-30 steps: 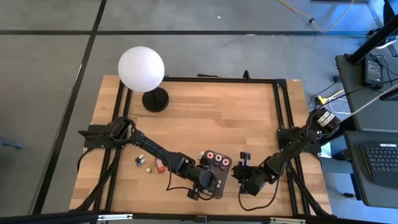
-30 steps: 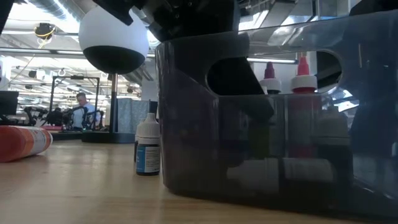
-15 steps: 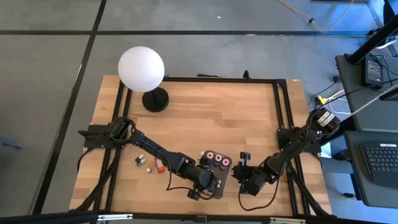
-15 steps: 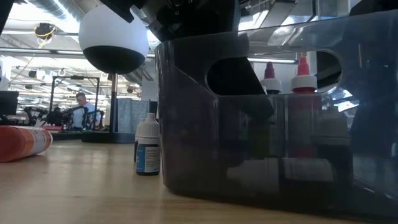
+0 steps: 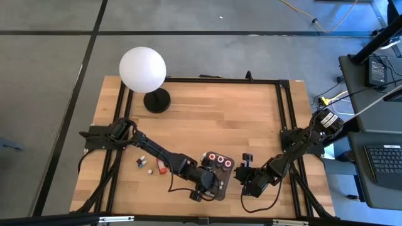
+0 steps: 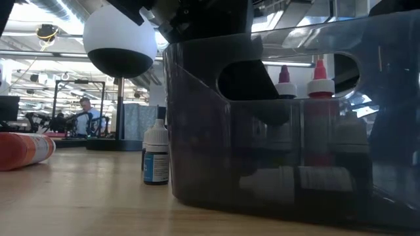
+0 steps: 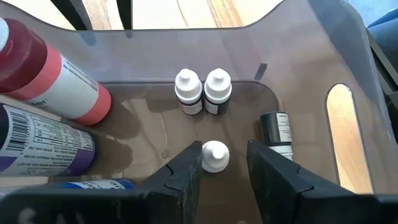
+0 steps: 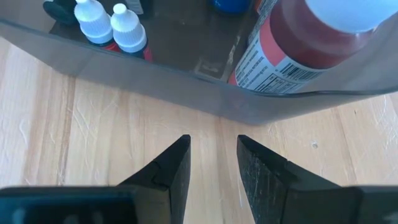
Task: Pick & Place food coloring
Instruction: Put the small food coloring bottle into the black bin
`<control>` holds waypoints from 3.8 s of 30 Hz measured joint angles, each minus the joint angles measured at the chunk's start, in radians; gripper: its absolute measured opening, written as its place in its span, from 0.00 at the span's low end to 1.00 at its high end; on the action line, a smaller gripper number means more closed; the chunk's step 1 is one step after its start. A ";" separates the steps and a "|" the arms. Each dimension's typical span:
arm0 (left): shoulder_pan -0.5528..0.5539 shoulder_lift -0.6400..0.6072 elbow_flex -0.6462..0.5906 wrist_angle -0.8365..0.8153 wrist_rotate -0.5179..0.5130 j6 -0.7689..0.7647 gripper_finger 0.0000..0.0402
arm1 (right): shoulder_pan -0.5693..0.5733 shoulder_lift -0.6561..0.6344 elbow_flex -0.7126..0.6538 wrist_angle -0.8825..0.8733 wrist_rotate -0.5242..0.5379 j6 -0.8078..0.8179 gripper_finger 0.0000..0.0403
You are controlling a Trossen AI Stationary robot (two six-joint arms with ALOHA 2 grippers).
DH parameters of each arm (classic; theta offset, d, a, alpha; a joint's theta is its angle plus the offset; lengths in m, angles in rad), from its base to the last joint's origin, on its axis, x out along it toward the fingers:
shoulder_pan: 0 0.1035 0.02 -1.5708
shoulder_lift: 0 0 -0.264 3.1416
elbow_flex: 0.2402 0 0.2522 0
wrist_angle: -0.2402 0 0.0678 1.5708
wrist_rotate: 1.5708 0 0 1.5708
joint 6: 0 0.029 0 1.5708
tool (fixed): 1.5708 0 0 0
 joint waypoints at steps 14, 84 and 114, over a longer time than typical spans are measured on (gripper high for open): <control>-0.031 -0.218 -0.001 -0.208 -0.032 0.053 0.33 | 0.000 0.000 0.000 -0.002 -0.041 0.000 0.33; 0.002 -0.251 -0.344 -0.186 -0.184 -0.288 0.24 | 0.000 0.000 -0.002 -0.009 -0.040 -0.006 0.33; -0.028 -0.307 -0.090 -0.145 -0.043 0.016 0.15 | 0.000 0.000 -0.002 -0.024 -0.041 -0.005 0.33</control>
